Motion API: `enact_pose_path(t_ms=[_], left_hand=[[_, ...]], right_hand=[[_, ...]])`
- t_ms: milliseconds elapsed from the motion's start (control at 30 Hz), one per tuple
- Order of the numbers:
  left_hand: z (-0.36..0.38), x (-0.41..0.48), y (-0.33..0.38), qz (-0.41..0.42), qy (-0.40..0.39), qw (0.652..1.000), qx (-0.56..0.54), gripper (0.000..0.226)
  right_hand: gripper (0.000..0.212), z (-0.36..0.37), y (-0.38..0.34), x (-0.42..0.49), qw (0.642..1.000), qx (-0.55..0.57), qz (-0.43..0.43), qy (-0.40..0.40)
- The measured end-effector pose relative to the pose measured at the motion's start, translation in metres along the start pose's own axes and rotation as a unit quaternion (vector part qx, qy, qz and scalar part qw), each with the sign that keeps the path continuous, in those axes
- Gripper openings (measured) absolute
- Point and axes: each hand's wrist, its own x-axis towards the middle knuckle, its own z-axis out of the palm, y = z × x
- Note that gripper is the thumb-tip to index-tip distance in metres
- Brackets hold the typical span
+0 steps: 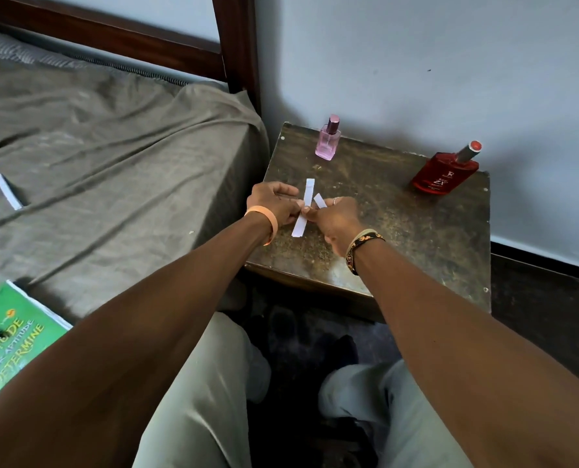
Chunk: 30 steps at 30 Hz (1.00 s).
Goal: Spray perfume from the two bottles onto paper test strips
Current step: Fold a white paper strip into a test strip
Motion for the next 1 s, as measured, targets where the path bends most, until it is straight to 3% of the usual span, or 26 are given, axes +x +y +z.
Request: enact_pose_path(t_ms=[100,367,500,667,833,933,1000], left_hand=[[-0.004,0.015,-0.004,0.001,0.023,0.999,0.024,0.019],[-0.011,0.032,-0.018,0.109,0.045,0.980,0.158,0.013],[-0.012,0.031,-0.018,0.135,0.050,0.972,0.183,0.012],[-0.010,0.022,-0.016,0.153,0.058,0.963,0.215,0.012],[-0.003,-0.003,-0.002,0.152,0.083,0.979,0.109,0.009],[0.004,-0.032,0.018,0.112,-0.012,0.993,-0.026,0.006],[0.010,-0.053,0.033,0.083,-0.073,0.993,-0.053,0.015]], right_hand=[[0.026,0.009,-0.001,0.018,1.000,0.011,0.010,0.020],[0.022,0.026,0.006,0.035,0.999,-0.002,0.023,0.037],[0.035,0.025,0.007,0.036,0.999,-0.009,0.026,0.037],[0.029,0.013,-0.002,0.012,0.999,-0.022,0.008,0.029],[0.025,-0.008,-0.019,-0.022,0.994,0.100,0.040,-0.023],[0.026,-0.029,-0.028,-0.051,0.986,0.154,0.014,-0.060],[0.033,-0.043,-0.034,-0.073,0.984,0.154,-0.025,-0.085]])
